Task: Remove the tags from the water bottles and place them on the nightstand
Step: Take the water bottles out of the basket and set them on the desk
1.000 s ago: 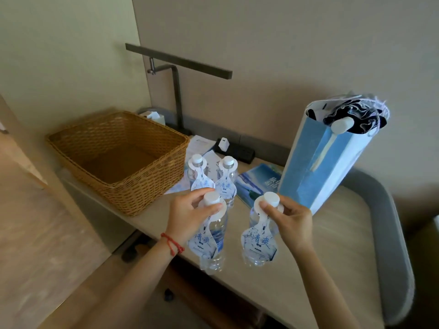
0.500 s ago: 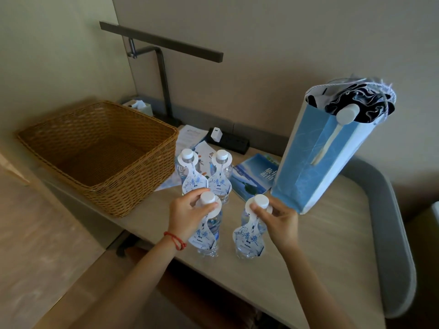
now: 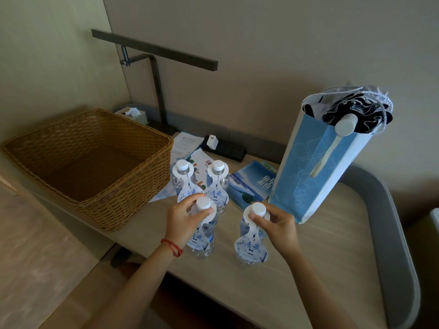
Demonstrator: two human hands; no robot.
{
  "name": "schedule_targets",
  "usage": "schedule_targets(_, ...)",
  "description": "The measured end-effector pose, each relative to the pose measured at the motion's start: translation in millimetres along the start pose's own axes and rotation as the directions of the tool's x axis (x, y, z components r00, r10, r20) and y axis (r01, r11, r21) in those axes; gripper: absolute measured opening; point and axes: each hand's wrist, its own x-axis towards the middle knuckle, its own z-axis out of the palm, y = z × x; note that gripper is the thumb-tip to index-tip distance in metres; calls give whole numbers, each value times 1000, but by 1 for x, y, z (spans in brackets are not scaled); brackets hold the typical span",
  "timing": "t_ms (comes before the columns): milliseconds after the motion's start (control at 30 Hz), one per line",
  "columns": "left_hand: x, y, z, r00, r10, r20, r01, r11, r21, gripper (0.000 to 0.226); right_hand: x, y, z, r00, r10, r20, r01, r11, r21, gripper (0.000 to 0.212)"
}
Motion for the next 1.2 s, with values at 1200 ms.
schedule_targets(1200, -40, 29, 11, 926, 376, -42, -353, 899, 259, 41, -10, 0, -25, 997, 63, 53, -70, 989, 134, 40)
